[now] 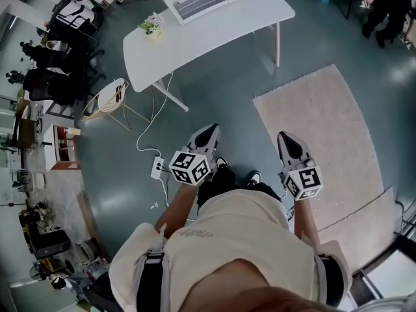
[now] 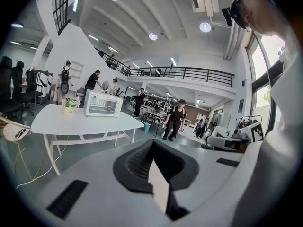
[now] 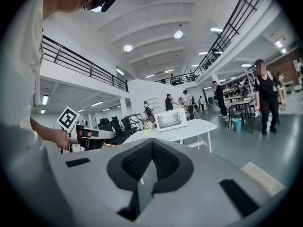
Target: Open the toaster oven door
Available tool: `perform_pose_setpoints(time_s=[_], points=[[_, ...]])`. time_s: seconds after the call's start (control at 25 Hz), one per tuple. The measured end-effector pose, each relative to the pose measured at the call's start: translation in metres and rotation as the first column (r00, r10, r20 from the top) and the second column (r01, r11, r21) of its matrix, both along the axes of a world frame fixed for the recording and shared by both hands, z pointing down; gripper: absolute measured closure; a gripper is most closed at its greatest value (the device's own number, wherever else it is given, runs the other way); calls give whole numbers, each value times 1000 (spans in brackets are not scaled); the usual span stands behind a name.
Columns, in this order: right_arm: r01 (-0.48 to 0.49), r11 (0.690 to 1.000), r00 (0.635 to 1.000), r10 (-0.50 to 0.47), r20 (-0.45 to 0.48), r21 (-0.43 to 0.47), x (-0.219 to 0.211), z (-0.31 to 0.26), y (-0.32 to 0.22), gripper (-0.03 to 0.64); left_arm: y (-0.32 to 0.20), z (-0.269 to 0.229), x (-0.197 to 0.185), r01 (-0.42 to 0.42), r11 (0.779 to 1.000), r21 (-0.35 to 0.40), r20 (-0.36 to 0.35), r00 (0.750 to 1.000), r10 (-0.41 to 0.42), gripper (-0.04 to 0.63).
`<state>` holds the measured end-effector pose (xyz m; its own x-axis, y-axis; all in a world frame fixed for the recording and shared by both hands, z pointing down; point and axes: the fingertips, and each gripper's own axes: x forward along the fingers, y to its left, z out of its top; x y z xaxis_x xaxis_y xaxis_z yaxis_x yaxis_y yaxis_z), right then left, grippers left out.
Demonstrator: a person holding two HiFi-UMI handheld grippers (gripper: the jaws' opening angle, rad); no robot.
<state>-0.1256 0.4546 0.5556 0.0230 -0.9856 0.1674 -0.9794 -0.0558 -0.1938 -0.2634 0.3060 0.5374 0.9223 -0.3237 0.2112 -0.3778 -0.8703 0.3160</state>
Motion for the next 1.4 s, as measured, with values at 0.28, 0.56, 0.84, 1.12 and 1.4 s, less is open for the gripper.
perform_pose_setpoints(time_s=[0.28, 0.56, 0.84, 1.12, 1.4], points=[[40, 999, 999, -39, 29, -29, -1, 2, -37, 611, -21, 12, -9, 25, 1000, -14, 39, 999, -24, 576], [39, 998, 999, -39, 1, -52, 13, 8, -95, 611, -78, 30, 10, -7, 1000, -26, 44, 999, 9, 577], [9, 999, 999, -12, -52, -52, 38, -23, -171, 611, -166, 6, 55, -29, 999, 26, -26, 999, 30, 577], [-35, 998, 997, 32, -72, -44, 43, -38, -246, 611, -237, 6, 79, -113, 992, 59, -28, 993, 115, 577], [-65, 994, 993, 56, -102, -85, 48, -31, -286, 611, -282, 17, 98, -148, 987, 60, -25, 988, 150, 576]])
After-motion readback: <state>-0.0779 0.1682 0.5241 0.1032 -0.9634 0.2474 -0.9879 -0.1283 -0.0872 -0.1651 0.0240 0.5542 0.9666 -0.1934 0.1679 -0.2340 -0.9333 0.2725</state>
